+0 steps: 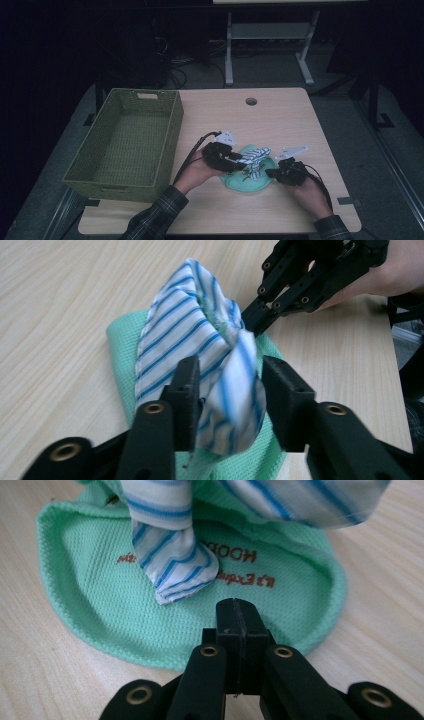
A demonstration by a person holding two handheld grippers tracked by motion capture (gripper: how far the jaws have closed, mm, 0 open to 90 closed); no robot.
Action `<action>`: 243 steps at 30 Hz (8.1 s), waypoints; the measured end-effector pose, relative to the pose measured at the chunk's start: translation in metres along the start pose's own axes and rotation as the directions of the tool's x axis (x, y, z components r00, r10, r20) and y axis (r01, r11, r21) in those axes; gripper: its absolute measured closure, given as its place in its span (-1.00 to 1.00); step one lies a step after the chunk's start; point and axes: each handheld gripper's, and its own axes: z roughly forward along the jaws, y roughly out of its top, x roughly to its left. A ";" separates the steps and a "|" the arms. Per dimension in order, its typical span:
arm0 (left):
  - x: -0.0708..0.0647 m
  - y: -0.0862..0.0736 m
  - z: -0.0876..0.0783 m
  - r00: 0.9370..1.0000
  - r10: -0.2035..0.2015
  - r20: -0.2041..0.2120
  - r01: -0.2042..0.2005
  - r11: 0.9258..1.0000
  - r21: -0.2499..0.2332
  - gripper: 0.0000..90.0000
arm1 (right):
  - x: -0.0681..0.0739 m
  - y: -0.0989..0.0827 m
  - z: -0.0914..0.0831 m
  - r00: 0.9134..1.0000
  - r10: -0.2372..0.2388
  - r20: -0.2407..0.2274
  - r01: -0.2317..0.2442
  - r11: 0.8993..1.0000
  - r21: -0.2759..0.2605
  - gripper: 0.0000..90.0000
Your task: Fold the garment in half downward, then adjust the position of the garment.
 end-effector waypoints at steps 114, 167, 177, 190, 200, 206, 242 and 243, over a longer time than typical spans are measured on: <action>0.017 -0.037 0.017 0.988 -0.058 -0.143 0.079 0.986 0.147 0.95 | -0.013 0.055 0.044 0.996 -0.056 -0.070 0.050 0.995 -0.083 1.00; -0.019 -0.109 -0.014 0.964 -0.042 -0.264 0.062 0.996 0.071 -0.73 | -0.047 0.064 0.042 1.000 -0.019 0.007 0.020 1.000 -0.018 1.00; -0.020 -0.114 -0.013 0.963 -0.054 -0.265 0.061 0.998 0.017 -0.72 | -0.051 0.047 0.030 1.000 0.003 0.014 -0.003 0.999 -0.036 1.00; -0.020 -0.114 -0.014 0.963 -0.040 -0.266 0.050 0.998 0.033 -0.72 | -0.048 0.024 0.008 1.000 0.011 0.023 -0.009 0.999 -0.049 1.00; -0.020 -0.114 -0.014 0.963 -0.040 -0.266 0.050 0.998 0.032 -0.72 | -0.044 0.003 -0.008 1.000 0.011 -0.001 -0.011 0.998 -0.058 1.00; -0.019 -0.114 -0.014 0.963 -0.039 -0.266 0.049 0.998 0.034 -0.72 | -0.039 -0.007 -0.016 1.000 0.009 -0.014 -0.010 0.999 -0.052 1.00; -0.019 -0.114 -0.014 0.964 -0.037 -0.264 0.047 0.998 0.033 -0.73 | -0.004 -0.040 -0.039 0.999 -0.020 -0.049 0.015 0.995 -0.101 0.89; -0.019 -0.114 -0.014 0.964 -0.037 -0.265 0.047 0.998 0.034 -0.73 | -0.007 -0.040 -0.041 0.999 -0.017 -0.028 0.013 0.993 -0.117 0.88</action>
